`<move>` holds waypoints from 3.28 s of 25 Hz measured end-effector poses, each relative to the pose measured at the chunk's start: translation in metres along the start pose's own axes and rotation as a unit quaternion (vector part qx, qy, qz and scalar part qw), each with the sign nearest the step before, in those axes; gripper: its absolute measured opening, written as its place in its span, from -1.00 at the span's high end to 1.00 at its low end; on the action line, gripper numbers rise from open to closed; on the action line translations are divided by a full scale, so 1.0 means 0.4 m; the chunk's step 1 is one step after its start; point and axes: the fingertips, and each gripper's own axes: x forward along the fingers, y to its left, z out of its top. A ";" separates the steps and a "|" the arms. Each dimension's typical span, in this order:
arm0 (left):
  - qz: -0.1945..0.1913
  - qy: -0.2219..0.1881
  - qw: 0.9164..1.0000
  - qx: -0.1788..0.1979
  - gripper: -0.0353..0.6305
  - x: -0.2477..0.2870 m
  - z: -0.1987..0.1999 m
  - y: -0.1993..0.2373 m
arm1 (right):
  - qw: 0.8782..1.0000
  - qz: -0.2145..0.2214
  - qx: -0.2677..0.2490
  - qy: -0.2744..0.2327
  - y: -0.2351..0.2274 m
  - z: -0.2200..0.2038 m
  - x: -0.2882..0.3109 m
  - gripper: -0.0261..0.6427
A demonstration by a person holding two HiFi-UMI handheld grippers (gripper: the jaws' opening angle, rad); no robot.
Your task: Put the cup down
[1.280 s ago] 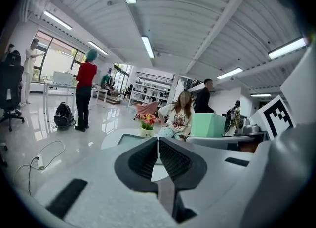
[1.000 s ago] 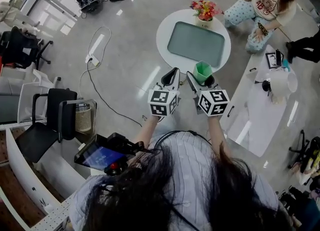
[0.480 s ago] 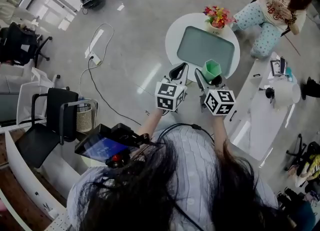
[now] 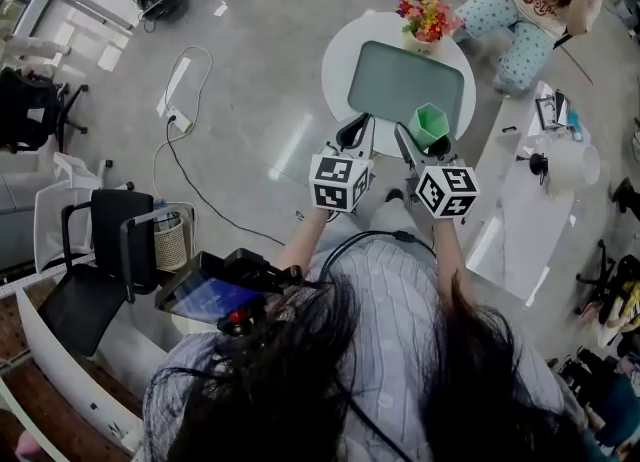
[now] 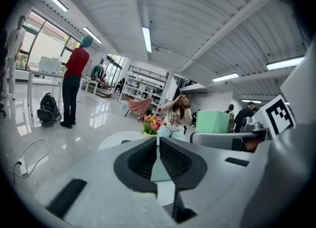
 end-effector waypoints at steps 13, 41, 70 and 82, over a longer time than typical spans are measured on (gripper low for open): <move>0.029 0.001 1.000 -0.003 0.84 -0.007 -0.002 0.034 | 0.999 0.041 -0.012 0.006 0.019 0.004 0.074 0.00; 0.152 0.058 0.985 -0.054 0.84 0.310 -0.063 0.222 | 0.981 0.153 -0.061 0.099 -0.240 -0.096 0.499 0.00; 0.196 0.088 0.973 -0.086 0.84 0.384 -0.126 0.327 | 0.948 0.198 -0.189 0.165 -0.241 -0.266 0.739 0.00; 0.191 0.093 0.974 -0.082 0.84 0.379 -0.135 0.326 | 0.942 0.197 -0.187 0.199 -0.241 -0.304 0.734 0.00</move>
